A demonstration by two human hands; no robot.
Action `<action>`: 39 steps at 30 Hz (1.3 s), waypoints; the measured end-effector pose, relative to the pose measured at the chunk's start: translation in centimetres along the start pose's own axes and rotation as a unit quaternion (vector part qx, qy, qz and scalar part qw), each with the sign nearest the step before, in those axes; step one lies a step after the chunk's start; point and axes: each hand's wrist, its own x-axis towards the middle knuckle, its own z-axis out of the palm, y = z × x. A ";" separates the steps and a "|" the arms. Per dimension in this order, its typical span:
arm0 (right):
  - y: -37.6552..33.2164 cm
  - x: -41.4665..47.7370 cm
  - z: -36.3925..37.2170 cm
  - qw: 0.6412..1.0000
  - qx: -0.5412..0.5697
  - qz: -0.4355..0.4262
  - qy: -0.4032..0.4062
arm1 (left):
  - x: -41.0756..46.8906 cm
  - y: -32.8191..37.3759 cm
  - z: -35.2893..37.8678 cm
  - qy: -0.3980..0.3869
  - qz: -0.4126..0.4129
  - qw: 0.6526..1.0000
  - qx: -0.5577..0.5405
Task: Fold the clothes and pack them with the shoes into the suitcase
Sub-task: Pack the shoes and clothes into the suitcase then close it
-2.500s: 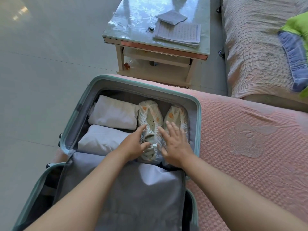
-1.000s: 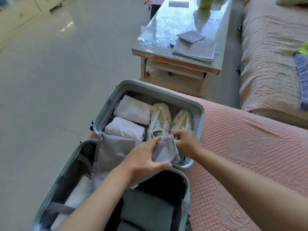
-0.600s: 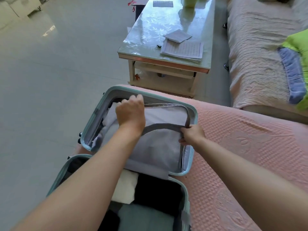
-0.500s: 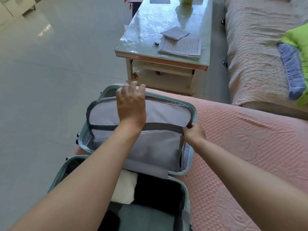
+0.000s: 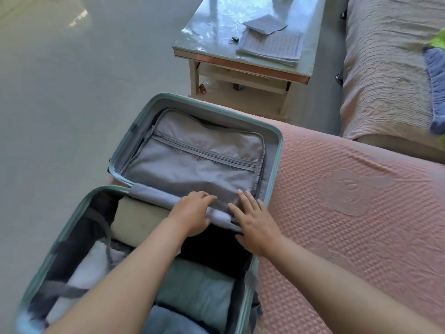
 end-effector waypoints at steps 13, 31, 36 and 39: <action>1.2 -0.8 1.7 0.997 0.008 -0.034 0.071 | 0.0 0.8 3.1 0.081 -0.002 0.993 0.088; 17.0 -14.7 4.4 0.997 0.029 0.036 0.061 | 1.4 16.4 6.8 0.064 0.131 0.989 0.028; 24.3 -22.0 5.2 0.996 0.018 0.074 0.038 | 2.5 26.1 9.3 0.050 0.156 0.987 0.005; 28.2 -26.1 5.2 0.995 0.014 0.096 0.019 | 3.4 31.7 10.5 0.020 0.169 0.985 -0.007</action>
